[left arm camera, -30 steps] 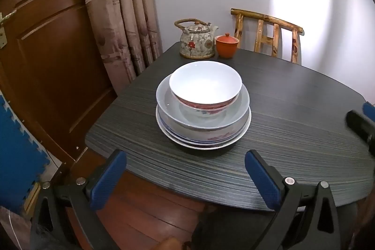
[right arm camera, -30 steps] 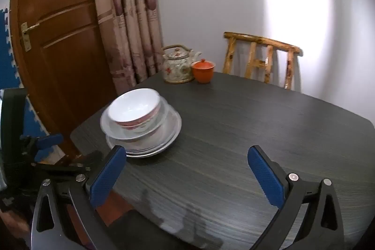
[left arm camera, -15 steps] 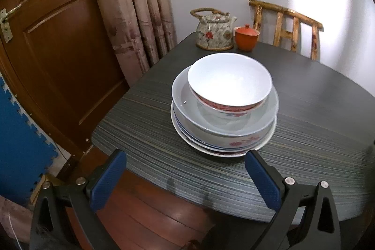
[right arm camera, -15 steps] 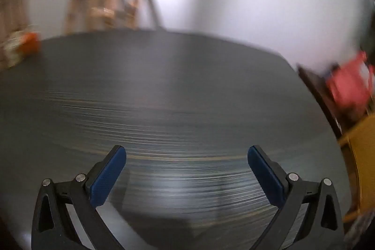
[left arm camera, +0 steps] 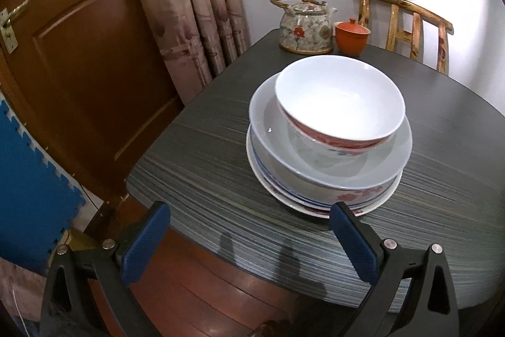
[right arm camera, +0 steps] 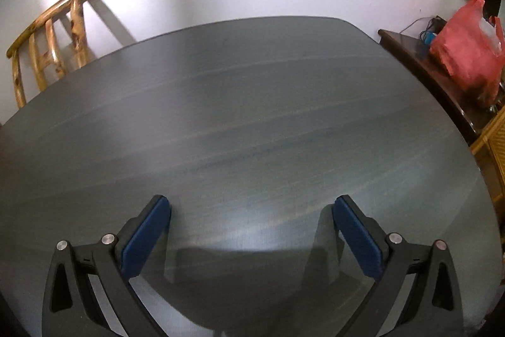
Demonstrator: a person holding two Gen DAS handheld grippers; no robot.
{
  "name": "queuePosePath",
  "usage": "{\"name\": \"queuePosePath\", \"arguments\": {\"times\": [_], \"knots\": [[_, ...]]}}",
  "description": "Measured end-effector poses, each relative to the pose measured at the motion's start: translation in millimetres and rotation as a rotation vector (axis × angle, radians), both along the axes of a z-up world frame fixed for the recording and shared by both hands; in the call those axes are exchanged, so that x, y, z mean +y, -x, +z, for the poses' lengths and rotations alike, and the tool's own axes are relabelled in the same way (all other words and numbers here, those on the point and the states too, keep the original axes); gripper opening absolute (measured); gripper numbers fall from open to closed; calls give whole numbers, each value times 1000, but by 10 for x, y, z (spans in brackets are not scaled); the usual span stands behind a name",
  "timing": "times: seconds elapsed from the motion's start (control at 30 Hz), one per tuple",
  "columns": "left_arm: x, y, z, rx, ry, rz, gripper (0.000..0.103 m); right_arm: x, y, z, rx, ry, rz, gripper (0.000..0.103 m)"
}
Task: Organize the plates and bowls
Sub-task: 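Lift the top white red-rimmed bowl off the stack with the right hand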
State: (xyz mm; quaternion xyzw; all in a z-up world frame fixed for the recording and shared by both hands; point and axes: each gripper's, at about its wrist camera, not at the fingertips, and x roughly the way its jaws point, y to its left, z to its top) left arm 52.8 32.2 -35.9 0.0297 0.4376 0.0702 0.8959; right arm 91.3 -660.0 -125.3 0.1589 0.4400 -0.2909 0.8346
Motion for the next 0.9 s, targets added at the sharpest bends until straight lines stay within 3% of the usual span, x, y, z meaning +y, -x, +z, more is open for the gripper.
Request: {"name": "queuePosePath", "arguments": {"times": [0.2, 0.47, 0.63, 0.9], "knots": [[88, 38, 91, -2, 8, 6, 103, -8, 16, -68, -7, 2, -1, 103], [85, 137, 188, -24, -36, -32, 103, -42, 28, -105, -11, 3, 5, 103], [273, 107, 231, -50, 31, 43, 103, -50, 31, -105, -11, 2, 7, 103], [431, 95, 293, -91, 46, 106, 103, -58, 33, -111, -12, 2, 9, 103]]}}
